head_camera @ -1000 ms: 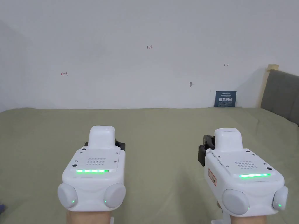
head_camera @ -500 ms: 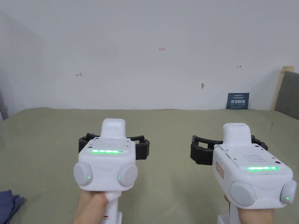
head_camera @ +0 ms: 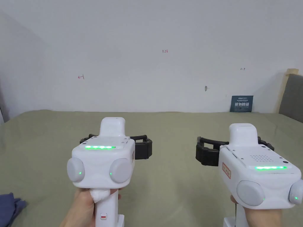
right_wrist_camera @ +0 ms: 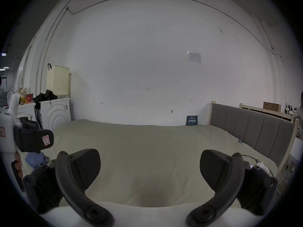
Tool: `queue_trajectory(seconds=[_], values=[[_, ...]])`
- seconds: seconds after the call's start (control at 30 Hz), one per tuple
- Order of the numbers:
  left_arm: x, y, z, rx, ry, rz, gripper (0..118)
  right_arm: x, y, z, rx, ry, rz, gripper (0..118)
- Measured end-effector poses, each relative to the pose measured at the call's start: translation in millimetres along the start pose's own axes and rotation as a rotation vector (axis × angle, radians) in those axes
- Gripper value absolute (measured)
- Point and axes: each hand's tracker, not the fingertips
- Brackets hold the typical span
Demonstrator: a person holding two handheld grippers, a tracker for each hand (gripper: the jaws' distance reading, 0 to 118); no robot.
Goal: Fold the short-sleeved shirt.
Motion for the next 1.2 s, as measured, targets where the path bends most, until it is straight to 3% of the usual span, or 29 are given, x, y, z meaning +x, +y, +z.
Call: queue_trajectory(seconds=[0.33, 1.2], values=[[10.2, -0.4, 0.1, 0.030, 0.095, -0.042, 118, 4.2, 0.5, -1.8, -0.012, -0.006, -0.014, 118], [12.0, -0.9, 4.3, 0.034, 0.067, -0.048, 118, 2.0, 0.6, 1.2, 0.004, 0.000, -0.010, 118]])
